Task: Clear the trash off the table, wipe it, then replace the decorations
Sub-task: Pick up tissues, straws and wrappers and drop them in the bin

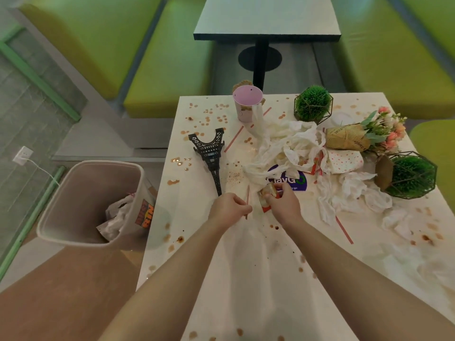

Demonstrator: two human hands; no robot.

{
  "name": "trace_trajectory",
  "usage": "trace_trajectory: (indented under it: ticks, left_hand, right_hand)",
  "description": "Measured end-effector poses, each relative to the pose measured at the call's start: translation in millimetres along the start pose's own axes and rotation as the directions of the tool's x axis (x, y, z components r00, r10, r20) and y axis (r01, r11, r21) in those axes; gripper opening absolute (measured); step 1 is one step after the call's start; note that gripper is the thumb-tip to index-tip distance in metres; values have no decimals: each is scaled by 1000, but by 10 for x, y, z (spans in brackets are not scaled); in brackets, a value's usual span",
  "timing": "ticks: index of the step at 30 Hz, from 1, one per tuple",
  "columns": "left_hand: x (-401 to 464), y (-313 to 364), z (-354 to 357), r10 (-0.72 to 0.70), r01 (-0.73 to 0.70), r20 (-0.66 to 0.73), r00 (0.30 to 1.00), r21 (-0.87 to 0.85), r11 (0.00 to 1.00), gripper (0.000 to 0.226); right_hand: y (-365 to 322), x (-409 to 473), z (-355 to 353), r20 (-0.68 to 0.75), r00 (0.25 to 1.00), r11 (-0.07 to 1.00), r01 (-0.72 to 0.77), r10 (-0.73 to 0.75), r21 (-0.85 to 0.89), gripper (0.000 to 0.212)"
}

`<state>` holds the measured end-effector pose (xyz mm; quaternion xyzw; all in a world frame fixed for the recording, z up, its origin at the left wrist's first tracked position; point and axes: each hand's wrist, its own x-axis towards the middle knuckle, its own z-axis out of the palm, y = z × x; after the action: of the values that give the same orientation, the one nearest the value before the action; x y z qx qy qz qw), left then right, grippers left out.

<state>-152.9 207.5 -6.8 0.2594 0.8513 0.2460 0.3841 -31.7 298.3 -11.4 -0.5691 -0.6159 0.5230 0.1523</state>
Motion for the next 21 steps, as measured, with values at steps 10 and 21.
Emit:
trace_trajectory:
  ticks: [10, 21]
  left_hand:
    - [-467, -385, -874, 48, -24, 35, 998, -501, 865, 39]
    - [-871, -1090, -2018, 43, -244, -415, 909, -446, 861, 32]
  right_hand:
    - [-480, -590, 605, 53, 998, 987, 12, -20, 158, 23]
    - [-1226, -1242, 1661, 90, 952, 948, 278, -294, 158, 16]
